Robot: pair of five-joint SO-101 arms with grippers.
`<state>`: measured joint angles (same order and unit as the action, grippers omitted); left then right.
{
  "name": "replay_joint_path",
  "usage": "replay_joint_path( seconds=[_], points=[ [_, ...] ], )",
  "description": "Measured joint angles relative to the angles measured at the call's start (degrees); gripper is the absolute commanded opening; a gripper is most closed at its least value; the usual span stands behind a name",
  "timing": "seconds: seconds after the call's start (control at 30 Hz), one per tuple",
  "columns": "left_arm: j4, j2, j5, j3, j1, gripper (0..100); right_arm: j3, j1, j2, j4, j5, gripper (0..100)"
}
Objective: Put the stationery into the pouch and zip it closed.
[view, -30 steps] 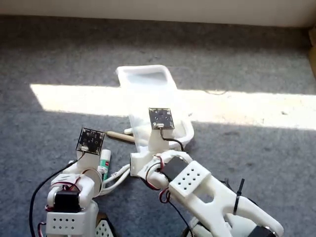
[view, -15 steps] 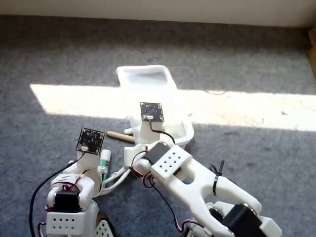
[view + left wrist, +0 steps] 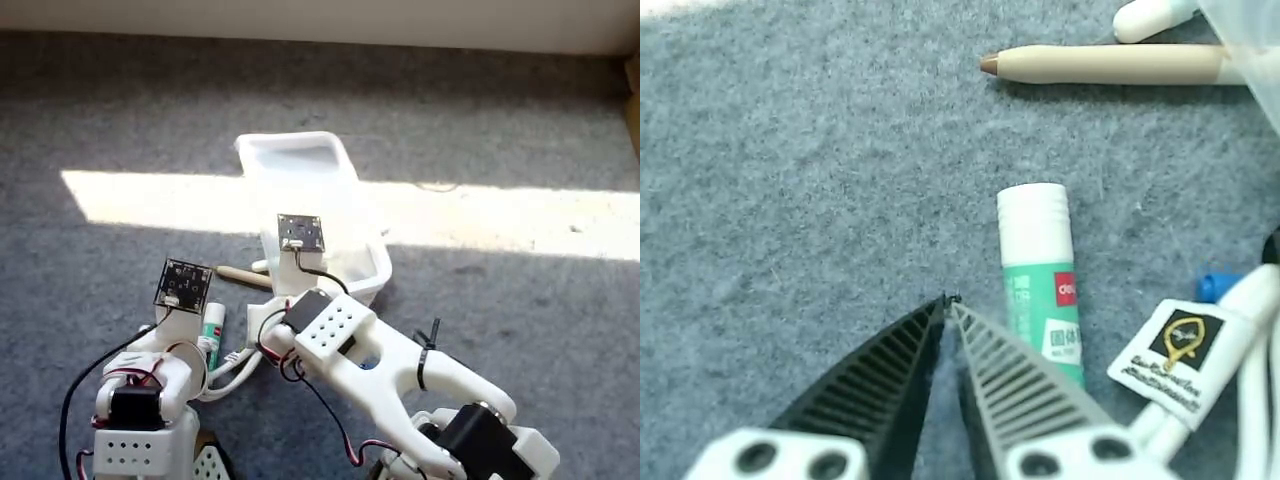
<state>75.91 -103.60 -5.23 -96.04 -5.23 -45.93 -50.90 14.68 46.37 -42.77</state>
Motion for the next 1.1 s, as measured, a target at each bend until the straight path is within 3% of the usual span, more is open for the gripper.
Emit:
replay_joint_path(
  seconds=[0.63,0.9,1.1],
  points=[
    [0.00,0.00,0.00,0.00,0.00,1,0.00,0.00,-0.62,-3.34,-2.11,19.0],
    [0.00,0.00,0.00,0.00,0.00,1,1.67,0.79,-8.44,-3.96,-2.11,19.0],
    [0.00,0.00,0.00,0.00,0.00,1,2.02,1.14,-8.62,-3.96,-2.11,9.2]
  ],
)
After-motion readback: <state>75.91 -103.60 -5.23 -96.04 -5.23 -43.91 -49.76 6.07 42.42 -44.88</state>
